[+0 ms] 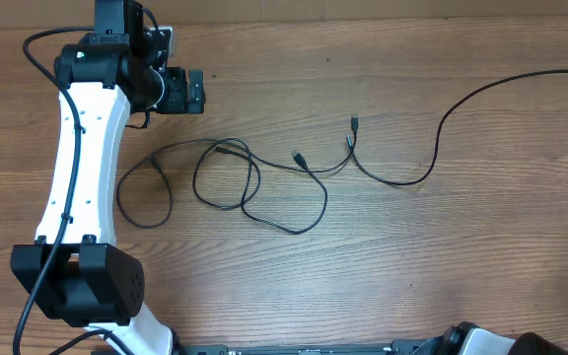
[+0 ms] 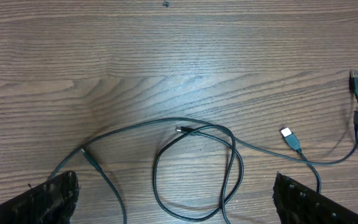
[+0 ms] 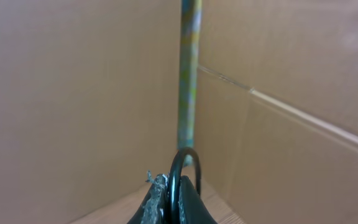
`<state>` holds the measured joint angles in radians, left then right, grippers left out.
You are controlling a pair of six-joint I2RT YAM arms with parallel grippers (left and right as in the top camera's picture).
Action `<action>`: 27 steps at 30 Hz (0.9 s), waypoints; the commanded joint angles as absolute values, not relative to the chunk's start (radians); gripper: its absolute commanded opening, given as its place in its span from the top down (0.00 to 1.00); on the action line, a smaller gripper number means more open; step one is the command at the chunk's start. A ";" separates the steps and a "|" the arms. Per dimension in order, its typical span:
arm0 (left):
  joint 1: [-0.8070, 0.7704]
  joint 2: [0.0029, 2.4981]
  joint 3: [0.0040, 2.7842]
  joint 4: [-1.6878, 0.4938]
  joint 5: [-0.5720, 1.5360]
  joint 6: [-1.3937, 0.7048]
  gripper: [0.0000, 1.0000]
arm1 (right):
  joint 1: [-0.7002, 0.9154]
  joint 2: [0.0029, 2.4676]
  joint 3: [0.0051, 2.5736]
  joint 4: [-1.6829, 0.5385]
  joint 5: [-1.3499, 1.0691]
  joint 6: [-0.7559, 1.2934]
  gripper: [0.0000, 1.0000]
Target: Untangle cables
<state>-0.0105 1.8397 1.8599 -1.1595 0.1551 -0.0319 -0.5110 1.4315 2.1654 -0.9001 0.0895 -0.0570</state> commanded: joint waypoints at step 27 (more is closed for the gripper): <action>-0.006 1.844 1.880 -1.159 0.149 -0.052 0.00 | -0.519 1.559 2.181 -0.710 0.439 -0.234 0.96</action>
<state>-0.0105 1.8397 1.8599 -1.1591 0.1524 -0.0319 -0.5156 1.5009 2.1677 -0.6949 0.4568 -0.2646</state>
